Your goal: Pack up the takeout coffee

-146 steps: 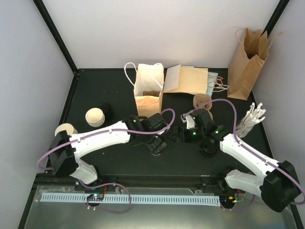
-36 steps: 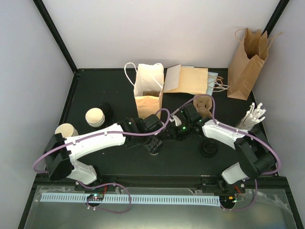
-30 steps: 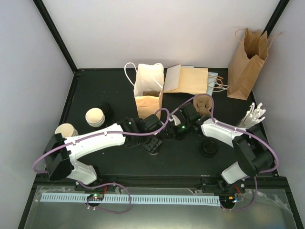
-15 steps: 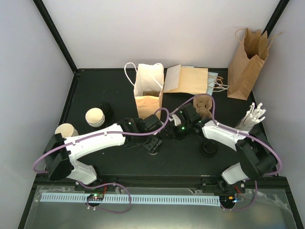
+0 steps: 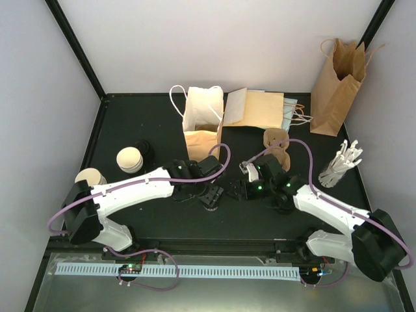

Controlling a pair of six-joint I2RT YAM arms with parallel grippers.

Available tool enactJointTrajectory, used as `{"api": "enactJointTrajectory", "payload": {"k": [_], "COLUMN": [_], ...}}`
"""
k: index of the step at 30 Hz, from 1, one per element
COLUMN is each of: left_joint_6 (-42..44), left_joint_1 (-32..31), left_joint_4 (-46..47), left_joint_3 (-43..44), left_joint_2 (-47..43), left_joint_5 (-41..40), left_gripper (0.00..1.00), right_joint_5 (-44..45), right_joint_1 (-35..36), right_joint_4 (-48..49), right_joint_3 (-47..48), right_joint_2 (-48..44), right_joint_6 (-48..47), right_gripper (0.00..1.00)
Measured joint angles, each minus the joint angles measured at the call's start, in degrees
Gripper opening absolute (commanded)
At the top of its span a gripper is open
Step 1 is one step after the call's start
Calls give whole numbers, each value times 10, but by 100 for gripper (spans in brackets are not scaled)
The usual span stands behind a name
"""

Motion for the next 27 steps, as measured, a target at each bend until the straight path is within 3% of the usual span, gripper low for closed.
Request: {"api": "enactJointTrajectory", "payload": {"k": [6,12,27], "left_joint_6": [-62,-117,-158], "left_joint_1": [0,0,-5], "left_joint_4": [-25,-31,-32], "left_joint_3": [30,38,38], "left_joint_2": [25,32,32], "left_joint_5": [-5,-12,-21], "left_gripper": [58,59,59], "right_joint_5": [-12,-12,42], "right_joint_1": [30,73,86], "right_joint_4": [59,147,298], "right_joint_3": [-82,-100,-176], "right_joint_2": [-49,-49,-38], "right_joint_6": [60,120,257], "right_gripper": [65,65,60]}}
